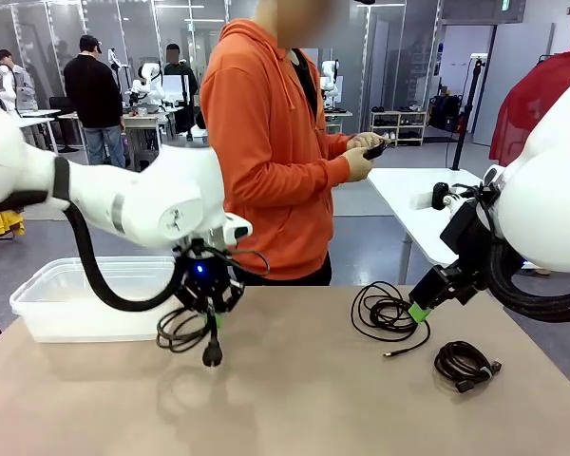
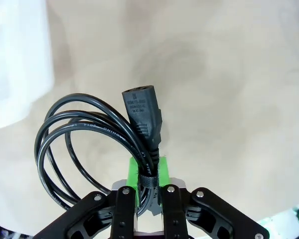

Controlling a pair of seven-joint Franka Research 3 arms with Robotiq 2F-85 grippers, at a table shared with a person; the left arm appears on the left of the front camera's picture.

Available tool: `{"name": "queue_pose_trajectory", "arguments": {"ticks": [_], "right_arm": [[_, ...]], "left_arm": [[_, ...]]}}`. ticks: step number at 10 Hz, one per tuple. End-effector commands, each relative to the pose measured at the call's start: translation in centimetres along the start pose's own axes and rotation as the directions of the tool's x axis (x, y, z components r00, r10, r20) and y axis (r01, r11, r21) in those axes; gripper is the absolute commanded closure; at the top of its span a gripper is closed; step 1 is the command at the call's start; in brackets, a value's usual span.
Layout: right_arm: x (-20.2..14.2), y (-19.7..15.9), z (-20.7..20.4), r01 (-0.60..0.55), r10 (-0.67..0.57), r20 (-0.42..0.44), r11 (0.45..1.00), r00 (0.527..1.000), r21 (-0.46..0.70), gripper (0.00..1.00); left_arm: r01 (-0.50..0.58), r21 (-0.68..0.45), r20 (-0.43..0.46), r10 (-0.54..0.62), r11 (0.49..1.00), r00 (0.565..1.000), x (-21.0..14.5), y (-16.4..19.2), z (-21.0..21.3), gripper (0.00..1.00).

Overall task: Organize and store the cables.
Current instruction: Place the Power Cable into the Organizing box.

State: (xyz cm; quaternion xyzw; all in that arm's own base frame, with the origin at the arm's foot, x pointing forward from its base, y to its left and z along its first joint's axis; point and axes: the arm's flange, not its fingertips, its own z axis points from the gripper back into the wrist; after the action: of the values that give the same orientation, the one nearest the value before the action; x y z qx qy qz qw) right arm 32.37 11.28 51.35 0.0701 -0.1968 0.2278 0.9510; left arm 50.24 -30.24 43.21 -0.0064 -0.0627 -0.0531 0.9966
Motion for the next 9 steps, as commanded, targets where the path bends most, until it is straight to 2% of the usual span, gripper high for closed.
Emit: {"name": "queue_pose_trajectory", "arguments": {"ticks": [1, 4, 5, 6, 8, 9], "right_arm": [[-0.1, -0.1, 0.0, 0.008, -0.008, -0.005, 1.000, 1.000, -0.006, 0.00], [-0.1, -0.1, 0.0, 0.008, -0.008, -0.005, 1.000, 1.000, -0.006, 0.00], [-0.1, -0.1, 0.0, 0.008, -0.008, -0.005, 1.000, 1.000, -0.006, 0.00], [-0.1, -0.1, 0.0, 0.008, -0.008, -0.005, 1.000, 1.000, -0.006, 0.00], [-0.1, -0.1, 0.0, 0.008, -0.008, -0.005, 1.000, 1.000, -0.006, 0.00], [-0.1, -0.1, 0.0, 0.008, -0.008, -0.005, 1.000, 1.000, -0.006, 0.00]], "left_arm": [[0.037, -0.017, 0.042, -0.036, 0.999, 0.998, -0.4, 2.3, 4.5, 0.83], [-0.002, -0.059, 0.076, 0.007, 0.998, 0.997, 0.7, 7.2, 9.6, 0.83], [0.036, -0.023, 0.094, -0.033, 0.999, 0.995, 0.9, 9.2, 10.3, 0.83], [0.019, -0.012, 0.128, -0.017, 1.000, 0.992, 1.6, 11.7, 10.8, 0.83], [0.055, 0.042, 0.113, -0.060, 0.998, 0.992, 2.6, 17.1, 10.9, 0.83], [0.057, 0.043, 0.137, -0.062, 0.997, 0.989, 3.2, 19.2, 10.7, 0.83]]}}
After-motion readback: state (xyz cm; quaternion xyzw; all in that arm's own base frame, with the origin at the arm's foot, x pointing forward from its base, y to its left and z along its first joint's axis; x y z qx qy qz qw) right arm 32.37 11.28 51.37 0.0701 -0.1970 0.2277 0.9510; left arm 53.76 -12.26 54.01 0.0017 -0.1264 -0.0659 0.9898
